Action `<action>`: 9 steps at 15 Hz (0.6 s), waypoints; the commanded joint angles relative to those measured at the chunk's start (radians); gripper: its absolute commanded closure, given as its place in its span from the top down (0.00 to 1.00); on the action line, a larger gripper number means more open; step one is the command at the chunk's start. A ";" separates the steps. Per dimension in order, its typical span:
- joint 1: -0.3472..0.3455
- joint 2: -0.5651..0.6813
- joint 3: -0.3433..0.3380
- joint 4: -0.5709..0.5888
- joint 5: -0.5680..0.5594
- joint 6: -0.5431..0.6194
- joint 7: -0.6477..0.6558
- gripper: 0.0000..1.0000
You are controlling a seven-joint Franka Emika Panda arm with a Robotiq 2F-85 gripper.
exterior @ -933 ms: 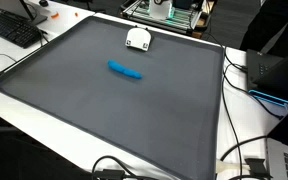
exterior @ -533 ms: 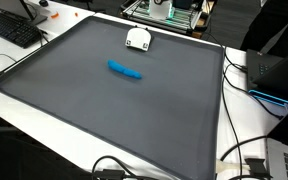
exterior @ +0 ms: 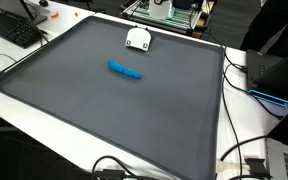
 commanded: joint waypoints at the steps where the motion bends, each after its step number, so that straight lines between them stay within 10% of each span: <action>1: -0.009 0.091 0.034 -0.025 0.095 0.164 0.120 1.00; 9: -0.049 0.234 0.082 -0.024 0.127 0.347 0.485 1.00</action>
